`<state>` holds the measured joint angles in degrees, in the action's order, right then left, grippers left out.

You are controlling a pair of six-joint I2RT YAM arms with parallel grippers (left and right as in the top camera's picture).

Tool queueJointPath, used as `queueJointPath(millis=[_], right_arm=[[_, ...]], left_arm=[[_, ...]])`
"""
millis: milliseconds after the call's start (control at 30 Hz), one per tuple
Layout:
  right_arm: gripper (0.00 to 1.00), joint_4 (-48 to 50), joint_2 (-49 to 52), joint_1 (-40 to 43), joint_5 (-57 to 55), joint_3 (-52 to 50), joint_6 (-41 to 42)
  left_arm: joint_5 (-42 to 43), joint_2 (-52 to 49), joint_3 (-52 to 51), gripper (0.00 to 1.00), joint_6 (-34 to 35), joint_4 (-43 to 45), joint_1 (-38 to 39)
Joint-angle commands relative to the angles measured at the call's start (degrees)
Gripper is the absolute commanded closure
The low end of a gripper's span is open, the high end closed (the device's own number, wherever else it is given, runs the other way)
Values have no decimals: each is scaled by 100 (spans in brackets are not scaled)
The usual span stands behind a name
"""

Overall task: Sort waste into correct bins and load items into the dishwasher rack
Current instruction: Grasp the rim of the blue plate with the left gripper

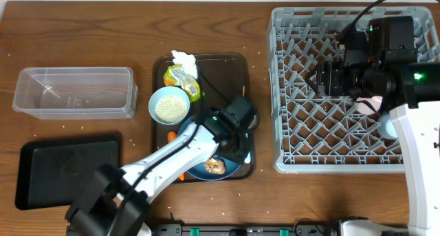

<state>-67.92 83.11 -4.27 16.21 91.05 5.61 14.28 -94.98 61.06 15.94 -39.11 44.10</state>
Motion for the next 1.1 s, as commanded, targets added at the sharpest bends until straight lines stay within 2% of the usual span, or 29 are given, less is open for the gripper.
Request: queueJointPath(millis=[0, 233, 367, 500, 633, 800, 1067], right_arm=[[31, 0, 7, -63, -35, -9, -50], [31, 0, 7, -63, -35, -9, -50], [31, -7, 7, -63, -35, -9, -50], [31, -46, 7, -63, -37, -9, -52], [30, -46, 7, -63, -37, -9, -52], [30, -48, 7, -63, -35, -9, -52], [29, -87, 7, -63, -37, -9, -52]], left_arm=[[33, -234, 24, 55, -136, 24, 2], [232, -321, 96, 55, -122, -2, 2], [415, -315, 238, 55, 142, -63, 2], [275, -269, 540, 55, 234, -149, 2], [133, -262, 1019, 55, 603, -299, 4], [-37, -391, 1054, 56, 1285, -153, 15], [35, -1154, 1043, 56, 1650, -70, 13]])
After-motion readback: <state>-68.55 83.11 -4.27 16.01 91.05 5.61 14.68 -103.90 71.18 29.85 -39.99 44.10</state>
